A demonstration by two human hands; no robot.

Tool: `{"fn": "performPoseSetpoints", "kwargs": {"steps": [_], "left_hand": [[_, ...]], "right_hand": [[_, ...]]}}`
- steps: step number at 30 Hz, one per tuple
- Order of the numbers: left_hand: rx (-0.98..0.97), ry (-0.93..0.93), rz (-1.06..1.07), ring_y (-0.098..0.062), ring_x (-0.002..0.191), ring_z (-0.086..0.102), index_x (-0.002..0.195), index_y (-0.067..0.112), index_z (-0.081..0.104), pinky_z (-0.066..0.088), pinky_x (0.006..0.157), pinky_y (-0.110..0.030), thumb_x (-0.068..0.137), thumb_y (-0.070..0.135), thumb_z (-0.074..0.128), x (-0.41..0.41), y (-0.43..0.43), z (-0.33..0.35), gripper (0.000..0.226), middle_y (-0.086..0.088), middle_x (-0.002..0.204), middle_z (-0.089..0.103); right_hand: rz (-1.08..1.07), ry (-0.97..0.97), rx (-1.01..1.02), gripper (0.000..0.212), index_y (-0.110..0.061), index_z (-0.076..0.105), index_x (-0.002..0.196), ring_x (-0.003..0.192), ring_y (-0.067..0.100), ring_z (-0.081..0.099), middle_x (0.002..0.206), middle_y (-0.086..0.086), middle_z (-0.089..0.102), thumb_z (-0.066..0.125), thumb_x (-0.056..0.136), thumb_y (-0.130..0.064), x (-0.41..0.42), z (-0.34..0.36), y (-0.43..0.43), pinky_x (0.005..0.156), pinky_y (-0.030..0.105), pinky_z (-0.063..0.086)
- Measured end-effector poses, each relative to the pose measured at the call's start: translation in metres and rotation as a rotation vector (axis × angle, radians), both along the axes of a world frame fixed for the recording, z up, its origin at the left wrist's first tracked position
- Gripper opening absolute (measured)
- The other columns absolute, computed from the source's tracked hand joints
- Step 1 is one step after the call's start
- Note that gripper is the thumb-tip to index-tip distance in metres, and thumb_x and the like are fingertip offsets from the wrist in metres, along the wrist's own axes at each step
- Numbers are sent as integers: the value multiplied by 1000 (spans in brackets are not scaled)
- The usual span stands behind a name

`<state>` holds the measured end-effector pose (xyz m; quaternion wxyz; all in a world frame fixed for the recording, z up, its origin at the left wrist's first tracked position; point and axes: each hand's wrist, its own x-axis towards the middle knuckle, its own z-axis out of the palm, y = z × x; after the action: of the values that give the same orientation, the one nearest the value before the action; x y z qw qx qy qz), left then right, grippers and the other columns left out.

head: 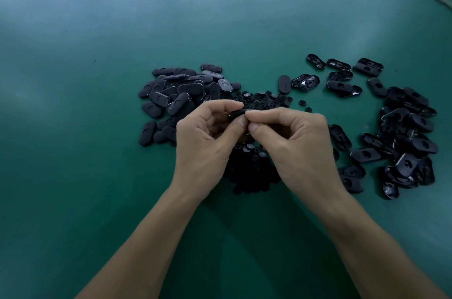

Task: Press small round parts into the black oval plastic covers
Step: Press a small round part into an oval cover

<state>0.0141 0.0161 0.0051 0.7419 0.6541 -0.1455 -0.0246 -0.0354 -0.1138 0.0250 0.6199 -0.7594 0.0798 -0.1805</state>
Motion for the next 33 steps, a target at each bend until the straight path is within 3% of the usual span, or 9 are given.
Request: {"fn": "performPoseSetpoints", "kwargs": {"steps": [4,10,14,22,33], "left_hand": [[-15,3,-15,-12,82,72,101,16,70,56,73,-20,89,-1,70,1,1,1,21,-1,89,76],[-22,19,-51,-7,72,68,102,16,68,54,69,-17,90,-3,67,1,0,2,22,2,82,74],[-33,43,-62,-7,73,69,102,16,67,55,68,-18,90,-4,67,1,0,3,24,2,81,74],[-47,81,-57,-10,72,71,100,12,71,57,69,-20,85,-3,73,1,0,2,22,-2,81,76],[72,19,-16,-9,72,72,97,21,74,57,71,-20,83,0,76,-1,-2,1,25,2,80,76]], "right_hand": [[16,7,-18,19,-24,79,93,85,8,71,90,-7,75,75,84,-8,-1,2,-4,77,24,57],[-21,-11,-158,28,-37,73,98,79,6,67,92,-10,69,78,84,-14,1,2,-9,67,15,50],[55,9,-60,21,-24,75,100,84,6,73,87,-10,76,76,86,-10,3,1,-12,77,22,57],[97,19,-63,20,-27,75,91,78,3,73,83,-13,76,78,83,-9,3,4,-20,72,16,55],[69,42,-104,17,-23,72,84,66,-1,70,74,-15,74,76,83,-7,3,3,-20,63,11,52]]}}
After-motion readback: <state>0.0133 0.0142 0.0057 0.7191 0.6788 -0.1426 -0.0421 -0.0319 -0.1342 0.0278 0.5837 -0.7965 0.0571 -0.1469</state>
